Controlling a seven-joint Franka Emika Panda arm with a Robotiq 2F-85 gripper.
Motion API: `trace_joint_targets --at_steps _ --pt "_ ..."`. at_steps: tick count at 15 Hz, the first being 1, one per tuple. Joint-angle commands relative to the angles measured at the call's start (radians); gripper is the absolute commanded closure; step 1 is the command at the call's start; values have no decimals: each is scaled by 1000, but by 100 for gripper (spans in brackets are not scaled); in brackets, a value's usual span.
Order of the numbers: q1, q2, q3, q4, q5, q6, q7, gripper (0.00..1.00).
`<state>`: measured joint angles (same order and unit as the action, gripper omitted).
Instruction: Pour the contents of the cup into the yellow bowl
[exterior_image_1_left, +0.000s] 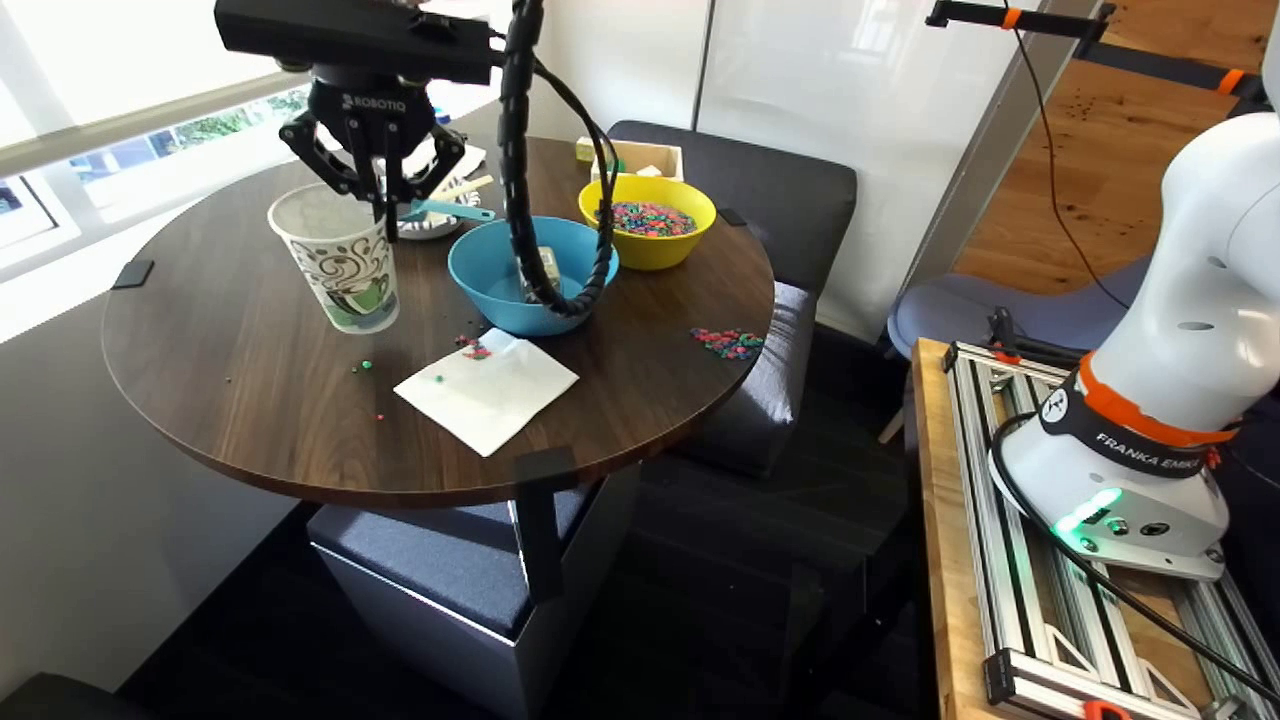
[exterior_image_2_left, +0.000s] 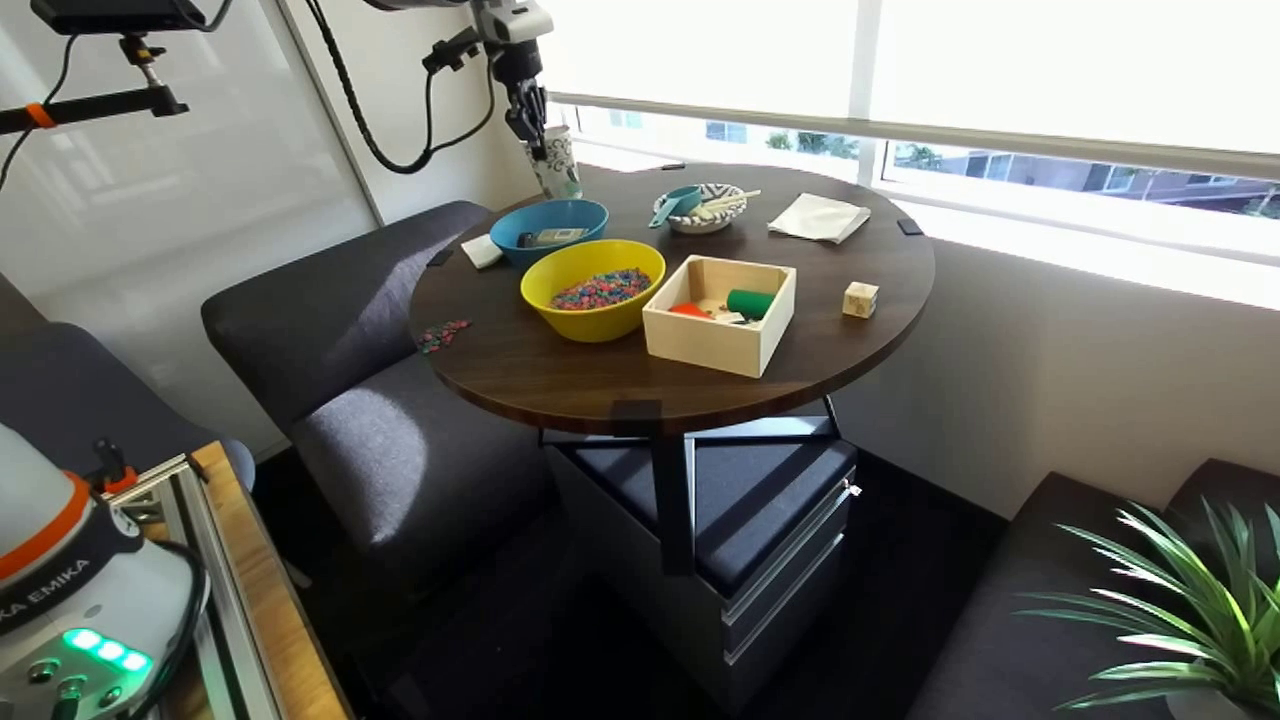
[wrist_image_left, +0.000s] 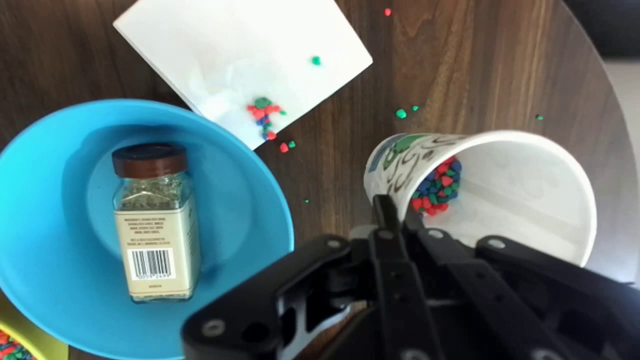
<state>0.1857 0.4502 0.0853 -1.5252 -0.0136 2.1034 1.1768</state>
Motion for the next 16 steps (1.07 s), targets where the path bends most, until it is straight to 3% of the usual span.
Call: trace_joint_targets --at_steps 1,8,10,11,12,16 --pt "-3 -125 -8 -55 32 -12 -60 99" --pt "-67 -379 -71 -192 -6 -111 -20 99" --pt "-89 -439 -93 -244 -94 -146 45 99" --pt "-100 -453 -92 -259 -106 -149 61 99" --pt "-104 -390 -78 -174 -67 -149 3 99" --pt "-115 -399 -75 -179 -71 -150 -1 97"
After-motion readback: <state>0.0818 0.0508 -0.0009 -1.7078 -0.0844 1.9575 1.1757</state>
